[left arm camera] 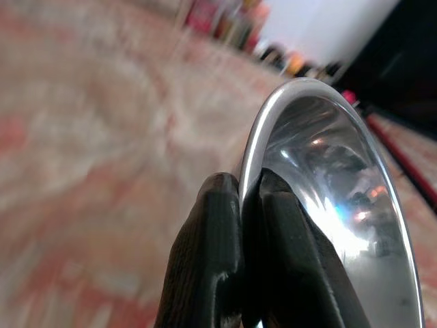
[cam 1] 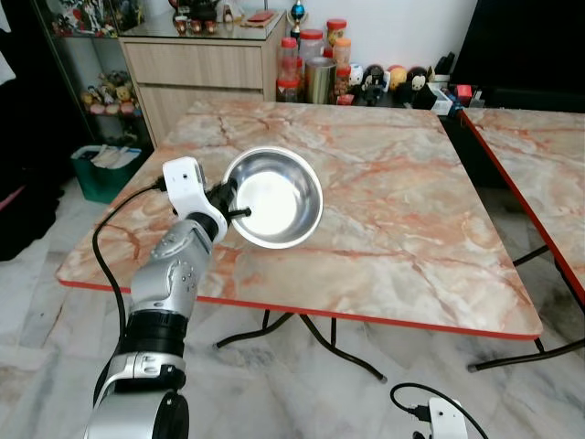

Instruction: Setting the table

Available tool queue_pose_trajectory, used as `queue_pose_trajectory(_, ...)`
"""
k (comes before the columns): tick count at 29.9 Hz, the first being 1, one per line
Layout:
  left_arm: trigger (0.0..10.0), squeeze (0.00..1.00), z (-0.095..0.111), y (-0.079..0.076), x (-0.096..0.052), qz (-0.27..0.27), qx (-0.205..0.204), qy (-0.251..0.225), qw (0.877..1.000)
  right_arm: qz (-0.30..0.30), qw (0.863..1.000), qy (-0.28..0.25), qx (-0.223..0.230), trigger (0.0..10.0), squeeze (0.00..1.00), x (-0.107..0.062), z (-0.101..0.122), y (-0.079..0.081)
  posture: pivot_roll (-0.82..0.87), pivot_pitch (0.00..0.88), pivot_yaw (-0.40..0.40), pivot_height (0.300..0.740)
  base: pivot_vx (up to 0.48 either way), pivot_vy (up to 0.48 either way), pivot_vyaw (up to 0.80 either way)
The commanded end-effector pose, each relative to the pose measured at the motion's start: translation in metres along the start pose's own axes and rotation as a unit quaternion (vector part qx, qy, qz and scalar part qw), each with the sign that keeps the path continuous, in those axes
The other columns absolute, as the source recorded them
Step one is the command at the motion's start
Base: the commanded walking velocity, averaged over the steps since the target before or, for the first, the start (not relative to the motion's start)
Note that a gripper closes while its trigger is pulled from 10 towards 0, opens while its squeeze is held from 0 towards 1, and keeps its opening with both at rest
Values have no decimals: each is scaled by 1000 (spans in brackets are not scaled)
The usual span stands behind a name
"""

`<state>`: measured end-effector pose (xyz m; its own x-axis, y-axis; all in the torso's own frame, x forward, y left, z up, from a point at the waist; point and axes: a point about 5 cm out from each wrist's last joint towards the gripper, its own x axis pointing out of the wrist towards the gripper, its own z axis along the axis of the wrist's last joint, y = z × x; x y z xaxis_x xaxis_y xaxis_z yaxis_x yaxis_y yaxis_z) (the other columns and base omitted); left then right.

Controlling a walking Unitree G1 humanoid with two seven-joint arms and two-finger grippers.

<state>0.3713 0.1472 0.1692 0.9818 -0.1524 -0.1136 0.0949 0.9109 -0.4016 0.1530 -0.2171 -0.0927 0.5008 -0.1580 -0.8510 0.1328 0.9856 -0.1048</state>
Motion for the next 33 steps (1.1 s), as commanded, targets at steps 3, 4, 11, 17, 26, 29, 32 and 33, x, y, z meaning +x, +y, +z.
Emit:
queue_pose_trajectory(3,10000,0,-1,-2,3,1,-34,38,999,3,1000,1,-3,10000,0,0,1,1,64,0,-27,740,0,0,0)
queue_pose_trajectory(4,10000,0,-3,-2,3,1,-42,50,998,3,1000,1,-3,10000,0,0,1,1,65,0,-25,740,0,0,0)
queue_pose_trajectory(11,10000,0,1,-11,13,-8,-28,48,998,3,1000,2,-3,10000,0,0,0,0,59,0,-21,740,0,0,0)
queue_pose_trajectory(17,10000,0,-4,-13,19,-2,-65,88,994,2,1000,3,-3,10000,0,0,-1,0,58,0,-18,740,0,0,0)
queue_pose_trajectory(26,10000,0,-16,-2,24,32,-132,113,984,1,1000,3,-3,10000,0,0,-1,-1,50,0,-13,740,0,0,0)
queue_pose_trajectory(29,10000,0,-23,0,26,32,-128,123,984,0,1000,3,-2,10000,0,0,-1,-1,47,0,-13,740,0,0,0)
queue_pose_trajectory(32,10000,0,-29,0,27,31,-120,129,984,-1,1000,4,-2,10000,0,0,-1,-1,40,0,-10,740,0,0,0)
queue_pose_trajectory(33,10000,0,-32,-1,27,29,-119,132,984,-2,1000,4,-1,10000,0,0,-1,-1,38,0,-8,740,0,0,0)
